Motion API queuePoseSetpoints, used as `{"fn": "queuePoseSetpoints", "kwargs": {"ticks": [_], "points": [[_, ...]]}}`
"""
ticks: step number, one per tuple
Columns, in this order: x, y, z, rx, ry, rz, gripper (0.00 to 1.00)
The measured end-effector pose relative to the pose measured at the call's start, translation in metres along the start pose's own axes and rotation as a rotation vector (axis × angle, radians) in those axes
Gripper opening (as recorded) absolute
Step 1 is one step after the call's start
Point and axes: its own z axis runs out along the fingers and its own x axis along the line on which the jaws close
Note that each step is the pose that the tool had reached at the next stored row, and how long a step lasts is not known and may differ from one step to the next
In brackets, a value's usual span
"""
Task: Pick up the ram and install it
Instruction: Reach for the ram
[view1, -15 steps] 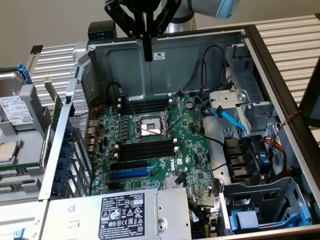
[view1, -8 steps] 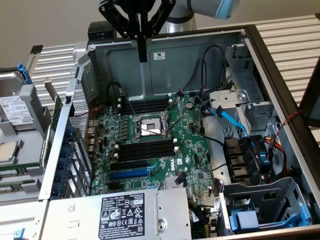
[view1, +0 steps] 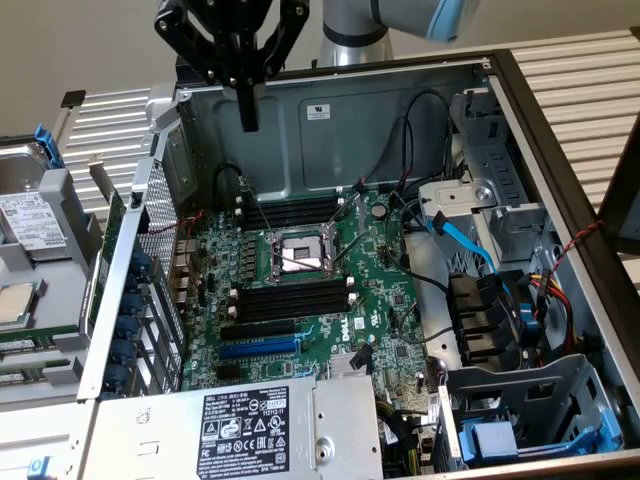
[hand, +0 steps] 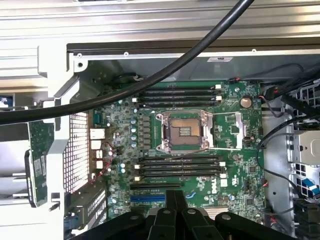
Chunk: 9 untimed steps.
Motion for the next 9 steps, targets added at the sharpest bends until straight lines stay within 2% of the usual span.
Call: {"fn": "queuePoseSetpoints", "kwargs": {"ticks": [9], "points": [[0.04, -0.0084, -0.0011, 0.0, -0.0001, 0.0, 0.11]]}}
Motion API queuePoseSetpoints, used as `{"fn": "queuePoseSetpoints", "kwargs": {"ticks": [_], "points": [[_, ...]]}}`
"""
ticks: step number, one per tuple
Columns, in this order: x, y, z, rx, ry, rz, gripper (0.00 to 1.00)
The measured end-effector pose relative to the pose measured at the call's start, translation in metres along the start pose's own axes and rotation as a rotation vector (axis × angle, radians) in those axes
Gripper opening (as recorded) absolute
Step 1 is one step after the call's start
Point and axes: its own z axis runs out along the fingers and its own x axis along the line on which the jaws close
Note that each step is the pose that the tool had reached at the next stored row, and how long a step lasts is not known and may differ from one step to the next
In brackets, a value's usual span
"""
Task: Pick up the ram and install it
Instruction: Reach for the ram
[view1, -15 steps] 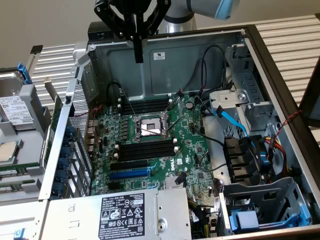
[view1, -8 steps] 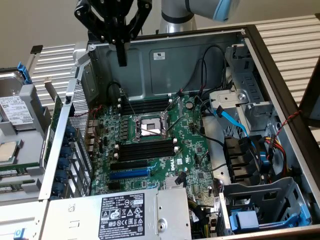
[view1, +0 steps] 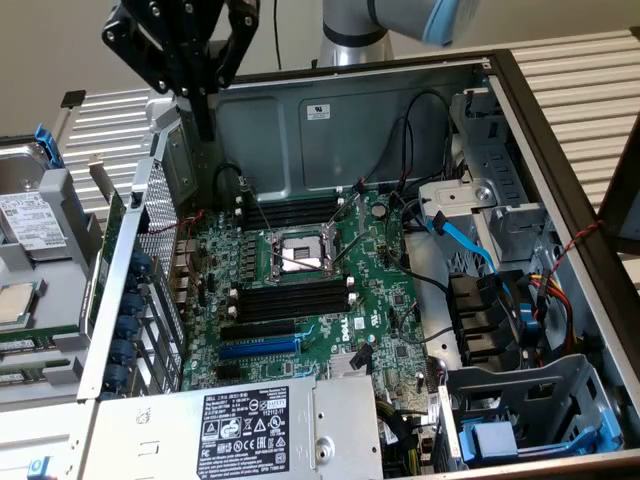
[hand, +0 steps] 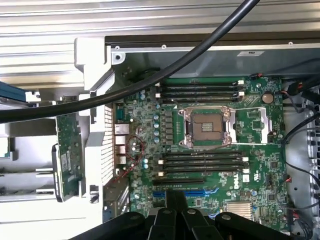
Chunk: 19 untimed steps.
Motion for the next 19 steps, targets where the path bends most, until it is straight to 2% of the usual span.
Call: {"fn": "queuePoseSetpoints", "kwargs": {"ticks": [19], "points": [[0.085, -0.0181, -0.0025, 0.0, 0.0, 0.0, 0.11]]}}
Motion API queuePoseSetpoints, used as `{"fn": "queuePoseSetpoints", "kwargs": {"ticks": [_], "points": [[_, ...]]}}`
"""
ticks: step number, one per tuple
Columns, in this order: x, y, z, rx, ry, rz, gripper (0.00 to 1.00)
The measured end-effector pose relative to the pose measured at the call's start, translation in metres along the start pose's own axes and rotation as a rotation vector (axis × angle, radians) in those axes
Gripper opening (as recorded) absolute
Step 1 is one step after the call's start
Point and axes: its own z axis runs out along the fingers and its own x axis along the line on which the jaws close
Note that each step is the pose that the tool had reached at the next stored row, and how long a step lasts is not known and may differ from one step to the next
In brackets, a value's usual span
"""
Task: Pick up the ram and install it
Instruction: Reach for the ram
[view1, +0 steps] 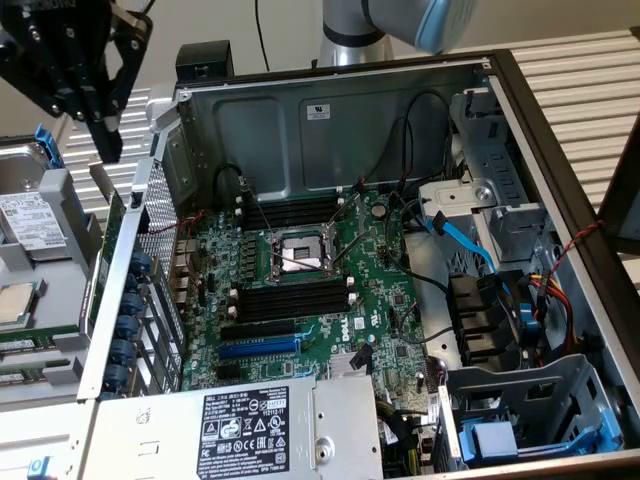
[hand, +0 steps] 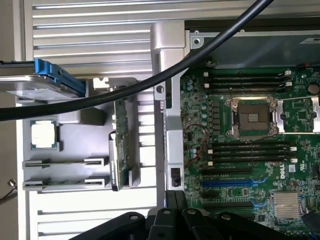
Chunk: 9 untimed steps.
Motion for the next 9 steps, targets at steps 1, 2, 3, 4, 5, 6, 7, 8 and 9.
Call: {"fn": "queuePoseSetpoints", "kwargs": {"ticks": [1, 2, 3, 4, 5, 6, 7, 8, 9], "points": [[0.005, -0.0011, -0.0001, 0.0, 0.0, 0.0, 0.11], [0.009, -0.0021, -0.0002, 0.0, 0.0, 0.0, 0.11], [0.014, -0.0033, -0.0003, -0.0001, -0.0001, 0.0, 0.11], [0.018, -0.0043, -0.0004, -0.0001, -0.0001, 0.0, 0.11], [0.022, -0.0055, -0.0006, 0.0, 0.0, 0.0, 0.11], [0.027, -0.0066, -0.0007, 0.0, 0.0, 0.0, 0.11], [0.031, -0.0077, -0.0009, 0.0, 0.0, 0.0, 0.11], [0.036, -0.0088, -0.001, 0.0, 0.0001, 0.0, 0.11], [0.04, -0.01, -0.0011, 0.0, 0.0, 0.0, 0.11]]}}
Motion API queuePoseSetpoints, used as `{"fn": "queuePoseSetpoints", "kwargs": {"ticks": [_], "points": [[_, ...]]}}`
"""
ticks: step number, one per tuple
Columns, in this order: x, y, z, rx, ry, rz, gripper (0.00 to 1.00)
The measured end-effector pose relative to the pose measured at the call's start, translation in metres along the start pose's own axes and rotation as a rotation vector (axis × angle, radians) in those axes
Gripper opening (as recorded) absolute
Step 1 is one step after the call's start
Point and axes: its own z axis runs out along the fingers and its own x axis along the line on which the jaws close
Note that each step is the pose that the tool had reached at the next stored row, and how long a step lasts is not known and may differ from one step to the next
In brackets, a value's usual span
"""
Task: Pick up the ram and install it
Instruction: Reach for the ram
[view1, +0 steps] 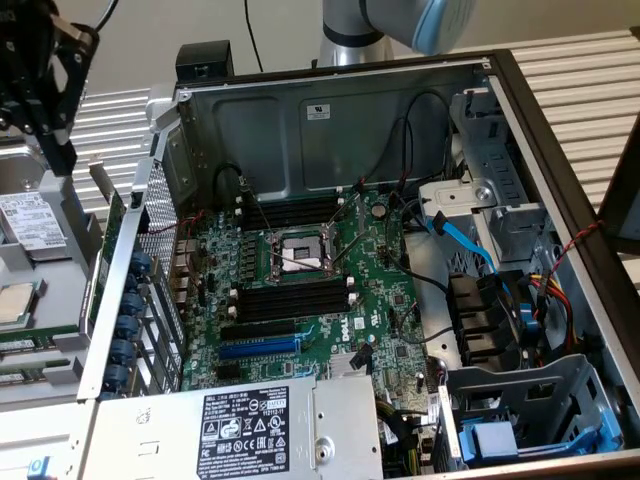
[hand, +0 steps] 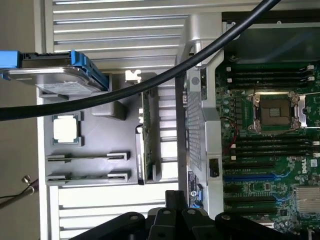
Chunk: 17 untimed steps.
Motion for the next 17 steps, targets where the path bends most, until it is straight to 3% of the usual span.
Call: {"fn": "queuePoseSetpoints", "kwargs": {"ticks": [17], "points": [[0.076, -0.0191, -0.002, 0.0, -0.0001, 0.0, 0.11]]}}
